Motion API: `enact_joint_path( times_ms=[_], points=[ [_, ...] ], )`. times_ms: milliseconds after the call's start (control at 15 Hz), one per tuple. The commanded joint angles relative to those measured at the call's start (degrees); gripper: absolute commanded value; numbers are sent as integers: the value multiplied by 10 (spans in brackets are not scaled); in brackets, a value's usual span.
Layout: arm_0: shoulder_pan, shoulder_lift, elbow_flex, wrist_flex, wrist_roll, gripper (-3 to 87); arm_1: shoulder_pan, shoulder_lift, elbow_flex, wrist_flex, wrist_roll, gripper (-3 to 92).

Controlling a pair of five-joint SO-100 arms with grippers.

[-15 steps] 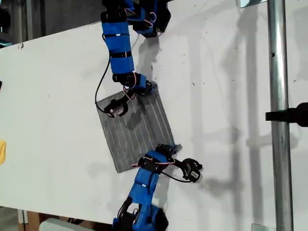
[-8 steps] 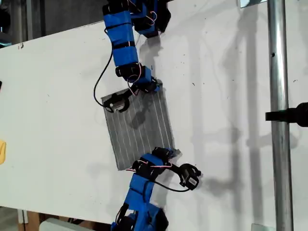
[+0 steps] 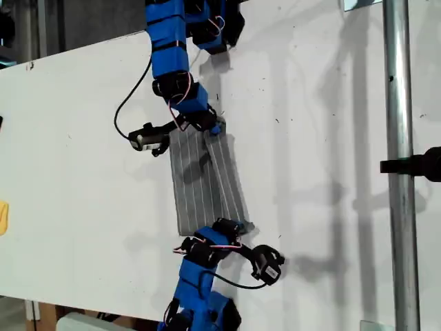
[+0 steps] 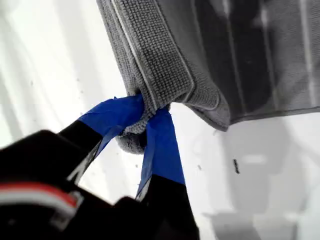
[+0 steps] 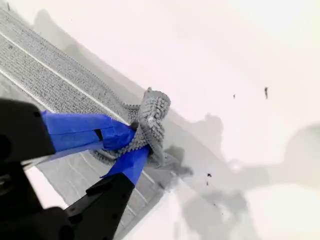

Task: Grasp corners of a towel and fold twice.

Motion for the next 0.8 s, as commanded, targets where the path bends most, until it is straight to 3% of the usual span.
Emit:
enact_joint_path(
  times_ms=[0, 200, 400, 533, 733],
  points=[
    [-127, 46, -11, 53, 84, -29, 134, -2, -22, -40, -79, -3],
    [-294, 46, 3, 63, 217, -28, 273, -56, -43, -93, -188, -3],
    [-422, 43, -12, 65, 337, -28, 357, -107, -140, -98, -271, -3],
    [-443, 49, -11, 65, 374, -28, 367, -113, -192, -60, -288, -3],
    [-398, 5, 14, 54, 360, -22, 326, -145, -137, -56, -259, -3]
  ],
)
